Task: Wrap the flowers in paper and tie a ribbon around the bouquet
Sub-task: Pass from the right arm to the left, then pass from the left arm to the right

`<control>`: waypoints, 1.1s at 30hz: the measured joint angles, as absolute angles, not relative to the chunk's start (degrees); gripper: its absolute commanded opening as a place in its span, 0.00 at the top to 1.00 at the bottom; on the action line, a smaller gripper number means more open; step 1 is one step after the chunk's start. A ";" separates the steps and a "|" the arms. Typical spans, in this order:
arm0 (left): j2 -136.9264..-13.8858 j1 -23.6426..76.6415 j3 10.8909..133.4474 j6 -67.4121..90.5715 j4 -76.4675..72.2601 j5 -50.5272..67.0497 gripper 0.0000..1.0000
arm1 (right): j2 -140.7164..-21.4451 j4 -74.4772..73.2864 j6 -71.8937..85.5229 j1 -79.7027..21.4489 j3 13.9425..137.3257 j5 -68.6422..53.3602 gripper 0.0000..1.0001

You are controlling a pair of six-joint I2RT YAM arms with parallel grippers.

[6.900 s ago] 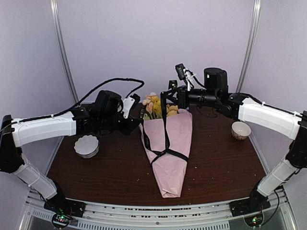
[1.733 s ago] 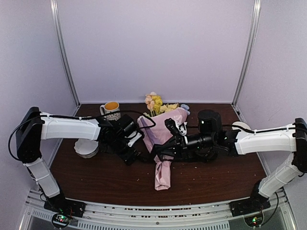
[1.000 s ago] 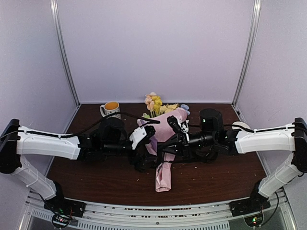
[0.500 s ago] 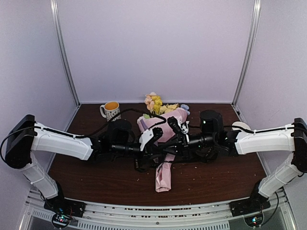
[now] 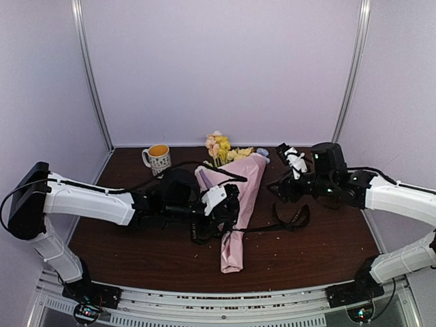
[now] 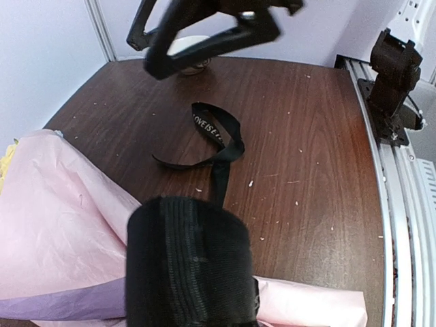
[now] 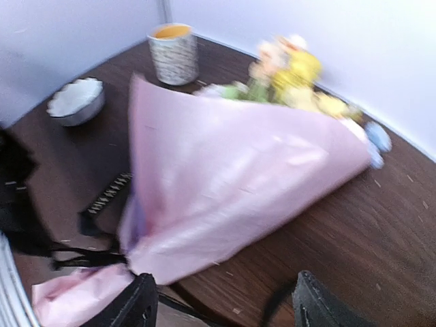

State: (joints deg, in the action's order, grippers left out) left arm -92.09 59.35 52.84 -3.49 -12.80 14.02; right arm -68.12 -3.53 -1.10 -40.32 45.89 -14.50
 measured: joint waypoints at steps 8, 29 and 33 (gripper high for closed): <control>-92.60 61.47 54.78 -7.22 -6.98 8.78 1.00 | -84.09 -28.84 1.85 -32.77 58.08 -6.92 0.43; -93.32 62.00 56.01 -8.60 -3.11 6.55 1.00 | -98.78 -39.11 3.42 -33.39 62.70 -9.39 1.00; -93.34 62.00 56.01 -8.64 -3.22 6.57 1.00 | -91.05 -40.80 2.81 -35.24 65.49 -14.72 1.00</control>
State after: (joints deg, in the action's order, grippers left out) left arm -93.34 62.00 56.01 -8.64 -3.22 6.57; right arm -91.05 -40.80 2.81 -35.24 65.49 -14.72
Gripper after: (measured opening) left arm 0.011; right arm 0.009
